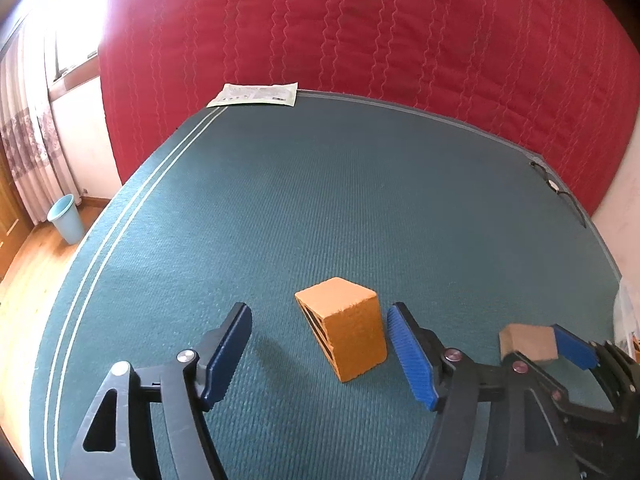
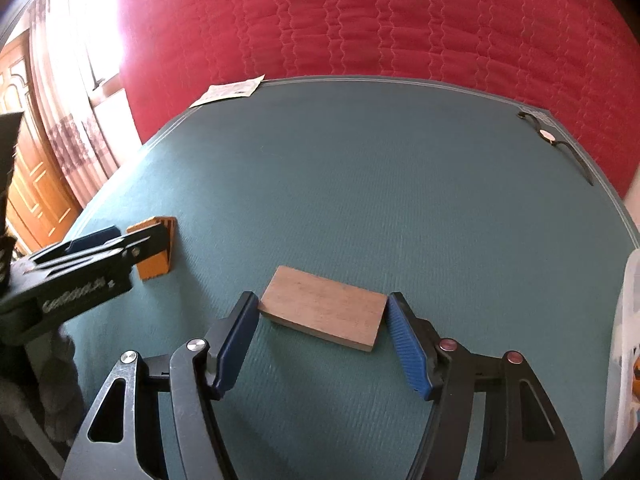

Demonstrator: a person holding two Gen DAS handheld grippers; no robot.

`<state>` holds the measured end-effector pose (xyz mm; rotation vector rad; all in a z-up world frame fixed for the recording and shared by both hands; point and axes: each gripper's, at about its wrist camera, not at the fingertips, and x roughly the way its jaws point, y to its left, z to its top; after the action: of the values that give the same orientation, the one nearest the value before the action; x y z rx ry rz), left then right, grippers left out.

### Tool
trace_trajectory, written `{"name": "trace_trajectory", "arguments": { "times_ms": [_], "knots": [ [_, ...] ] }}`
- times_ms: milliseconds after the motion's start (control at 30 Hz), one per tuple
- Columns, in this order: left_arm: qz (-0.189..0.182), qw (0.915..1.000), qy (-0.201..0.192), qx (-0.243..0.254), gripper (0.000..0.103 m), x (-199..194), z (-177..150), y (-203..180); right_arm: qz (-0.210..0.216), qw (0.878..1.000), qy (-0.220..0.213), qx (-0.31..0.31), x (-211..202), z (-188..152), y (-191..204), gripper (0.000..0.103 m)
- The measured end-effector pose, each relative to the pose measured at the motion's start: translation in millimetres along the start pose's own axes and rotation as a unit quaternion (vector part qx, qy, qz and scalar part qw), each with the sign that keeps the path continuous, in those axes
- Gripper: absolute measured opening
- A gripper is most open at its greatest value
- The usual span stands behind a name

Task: Organize rigid objects
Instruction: 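Carry the wood bar into the bowl and open the right gripper while the left gripper holds the triangle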

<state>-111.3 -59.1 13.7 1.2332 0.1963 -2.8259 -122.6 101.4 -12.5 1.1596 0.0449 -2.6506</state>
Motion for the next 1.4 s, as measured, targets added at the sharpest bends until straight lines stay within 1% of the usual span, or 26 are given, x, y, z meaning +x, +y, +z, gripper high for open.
{"name": "trace_trajectory", "arguments": {
  "times_ms": [67,133,167,200,267,333,467,700,967,1267,1400],
  "knots": [
    [0.002,1.0,0.009,0.002,0.073,5.4,0.8,-0.6,0.0,1.0,-0.001,-0.002,-1.9,-2.1,0.7,0.066],
    [0.005,0.9999,0.012,0.007,0.068,7.9,1.4,-2.1,0.001,1.0,-0.001,-0.003,-3.7,-4.2,1.4,0.066],
    [0.005,0.9999,0.01,0.012,0.062,8.1,1.5,-3.9,0.002,1.0,-0.002,-0.003,-3.8,-5.2,0.5,0.066],
    [0.004,0.9998,0.008,0.018,0.054,8.0,1.1,-6.0,0.002,1.0,-0.003,-0.003,-4.8,-6.1,0.3,0.066],
    [0.0,0.9995,0.005,0.032,0.044,7.1,-0.2,-11.2,0.002,1.0,-0.005,-0.004,-7.2,-8.0,-0.2,0.066],
    [0.001,0.9993,0.002,0.038,0.041,6.7,-1.1,-12.6,0.003,1.0,-0.006,-0.002,-8.9,-10.1,-0.8,0.066],
    [0.001,0.9994,-0.002,0.033,0.036,4.9,-1.3,-9.7,0.005,1.0,-0.005,0.001,-13.4,-15.3,-1.1,0.066],
    [0.003,0.9992,-0.024,0.031,0.034,-3.2,-3.5,-11.0,0.007,1.0,-0.016,0.009,-24.4,-22.3,-5.3,0.066],
    [0.002,0.9968,-0.062,0.049,0.034,-17.6,-6.7,-21.8,0.001,1.0,-0.022,0.018,-39.8,-34.3,-13.1,0.066],
    [0.001,0.9955,-0.075,0.058,0.034,-22.0,-8.1,-28.8,0.003,0.999,-0.032,0.039,-67.3,-47.1,-37.1,0.066],
    [0.001,0.9954,-0.075,0.059,0.034,-23.4,-10.6,-31.8,-0.007,0.998,-0.04,0.045,-79.8,-52.8,-51.6,0.066]
  ]
}}
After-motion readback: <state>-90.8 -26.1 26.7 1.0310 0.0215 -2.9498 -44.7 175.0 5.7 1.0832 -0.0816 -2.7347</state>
